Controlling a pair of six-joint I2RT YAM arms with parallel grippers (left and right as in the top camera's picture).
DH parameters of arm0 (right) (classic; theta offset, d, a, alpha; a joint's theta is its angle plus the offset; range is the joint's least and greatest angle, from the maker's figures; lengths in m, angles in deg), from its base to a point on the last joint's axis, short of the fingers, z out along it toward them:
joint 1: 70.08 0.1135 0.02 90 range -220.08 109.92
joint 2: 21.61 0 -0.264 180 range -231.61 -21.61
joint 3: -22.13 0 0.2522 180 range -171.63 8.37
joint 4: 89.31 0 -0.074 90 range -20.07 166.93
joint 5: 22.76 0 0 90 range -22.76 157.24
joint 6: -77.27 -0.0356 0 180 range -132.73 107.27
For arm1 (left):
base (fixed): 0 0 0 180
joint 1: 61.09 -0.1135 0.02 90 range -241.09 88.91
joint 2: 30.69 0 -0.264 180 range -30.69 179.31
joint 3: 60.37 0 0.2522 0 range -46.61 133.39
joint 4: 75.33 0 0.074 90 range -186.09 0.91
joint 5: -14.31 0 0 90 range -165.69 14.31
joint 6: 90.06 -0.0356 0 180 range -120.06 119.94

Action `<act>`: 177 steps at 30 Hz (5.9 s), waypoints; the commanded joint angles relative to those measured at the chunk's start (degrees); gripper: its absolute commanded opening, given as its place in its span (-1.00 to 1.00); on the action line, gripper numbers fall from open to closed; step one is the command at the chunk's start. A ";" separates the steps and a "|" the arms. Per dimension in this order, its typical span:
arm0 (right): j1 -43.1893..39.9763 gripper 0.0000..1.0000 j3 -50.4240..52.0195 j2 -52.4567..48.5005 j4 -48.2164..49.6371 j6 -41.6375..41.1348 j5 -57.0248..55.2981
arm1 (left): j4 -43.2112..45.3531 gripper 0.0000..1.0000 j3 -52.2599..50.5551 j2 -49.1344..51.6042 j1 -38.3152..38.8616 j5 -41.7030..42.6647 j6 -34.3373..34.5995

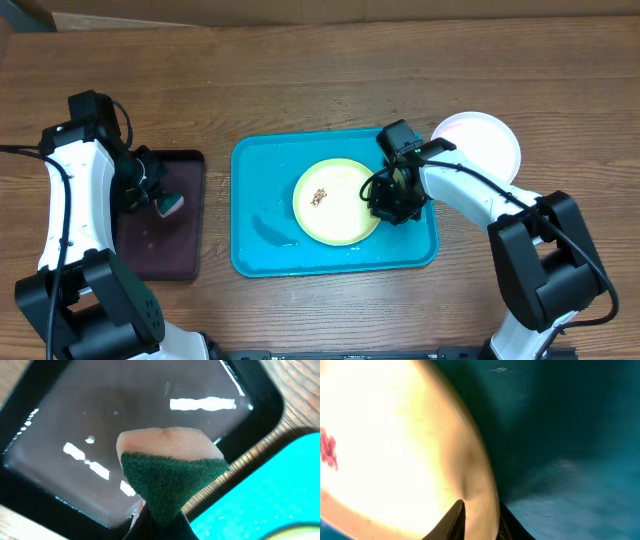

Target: Clean dirty plates on tray and stack at the side

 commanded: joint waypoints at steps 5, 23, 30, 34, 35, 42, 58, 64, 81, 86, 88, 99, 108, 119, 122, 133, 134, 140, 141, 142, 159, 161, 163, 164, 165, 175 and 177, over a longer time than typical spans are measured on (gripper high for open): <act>1.27 -0.21 0.50 0.22 3.19 3.58 1.62 | 0.52 -0.92 -0.31 0.37 -0.09 4.15 -4.07; 1.09 -0.93 0.44 -3.19 6.32 -3.48 -3.39 | 1.36 -0.92 -0.31 0.37 3.96 14.64 -11.72; 1.62 -0.93 0.44 -3.34 14.51 2.10 1.84 | 0.98 -0.91 -0.31 0.37 10.49 19.12 -18.38; 1.77 -0.93 0.44 -3.34 16.00 8.44 3.39 | -0.59 -0.92 -0.33 0.37 14.10 19.12 -19.06; 1.77 -0.93 0.44 -3.34 16.11 9.11 3.54 | -0.90 -0.92 -0.33 0.37 15.04 19.15 -19.06; 1.77 -0.93 0.44 -3.34 16.46 10.08 1.95 | -0.07 -0.91 -0.37 0.37 24.09 19.52 -18.53; 1.77 -0.93 0.44 -3.34 14.62 10.14 1.33 | 14.47 -0.92 -6.75 8.39 38.97 19.54 -6.54; 1.77 -0.93 0.42 -3.34 14.10 10.08 1.33 | 15.72 -0.92 -6.75 10.73 39.98 19.58 -6.56; 1.51 -0.93 0.02 -3.32 11.47 11.21 -0.63 | 18.43 -0.92 -6.75 10.78 40.11 19.56 -6.12; 0.83 -0.93 -0.09 -3.32 8.33 11.85 -0.42 | 18.45 -0.92 -6.75 10.78 40.96 19.58 -6.12; 0.83 -0.93 -0.09 -3.32 7.32 13.55 -0.42 | 18.45 -0.92 -6.75 10.78 41.48 19.56 -6.12; 0.83 -0.93 -0.09 -3.32 8.59 12.57 -0.63 | 18.21 -0.92 -6.75 10.86 42.36 19.50 -2.95; 0.83 -0.93 -0.07 -3.32 11.63 11.45 -0.63 | 26.80 -0.91 -14.25 10.86 43.47 15.06 0.98; 0.83 -0.93 -0.04 -3.32 11.54 11.32 -3.32 | 21.75 -0.91 -16.90 10.86 44.00 -12.41 1.03; 0.83 -0.93 -0.04 -3.32 11.50 11.32 -4.39 | 16.52 -0.91 -14.69 10.86 44.00 -20.63 2.36; 0.83 -0.93 -0.04 -3.32 11.58 11.30 -4.57 | 5.77 -0.92 1.03 10.86 44.00 -12.85 3.19; 0.83 -0.93 -0.04 -3.32 11.58 11.30 -4.57 | 7.41 -0.91 1.53 10.86 44.09 -6.75 2.14; 0.85 -0.93 -0.04 -3.32 11.96 11.30 -4.55 | 19.91 -0.92 -0.76 10.88 44.48 19.19 0.22; 0.83 -0.93 -0.04 -3.32 11.91 11.30 -4.55 | 21.55 -0.91 -1.62 11.04 44.72 19.54 1.36; 0.83 -0.93 -0.04 -3.32 11.85 11.28 -4.55 | 22.64 -0.91 -2.29 11.21 44.89 19.30 2.47; 0.83 -0.93 -0.04 -3.32 10.82 11.10 -4.74 | 19.56 -0.92 -5.70 18.58 42.16 -9.11 6.82; 0.85 -0.93 -0.04 -3.32 10.88 11.10 -4.74 | 16.63 -0.91 -4.83 18.56 41.42 -15.87 8.24; 0.83 -0.93 -0.04 -3.32 10.93 11.10 -4.76 | 12.57 -0.92 -3.52 18.56 40.61 -22.45 11.89; 0.83 -0.93 -0.04 -3.32 10.95 11.08 -4.79 | 10.71 -0.91 -2.78 18.56 40.26 -24.41 13.27; 0.85 -0.93 -0.04 -3.32 11.02 11.08 -4.79 | 8.79 -0.92 -1.84 18.56 39.85 -25.77 14.38; 1.01 -0.93 -0.09 -3.19 8.52 12.52 -4.72 | -6.08 -0.91 9.57 16.28 36.65 -26.16 23.26; 1.01 -0.93 -0.68 -2.73 7.89 12.39 -4.72 | -6.40 -0.91 10.10 13.86 36.04 -24.74 23.65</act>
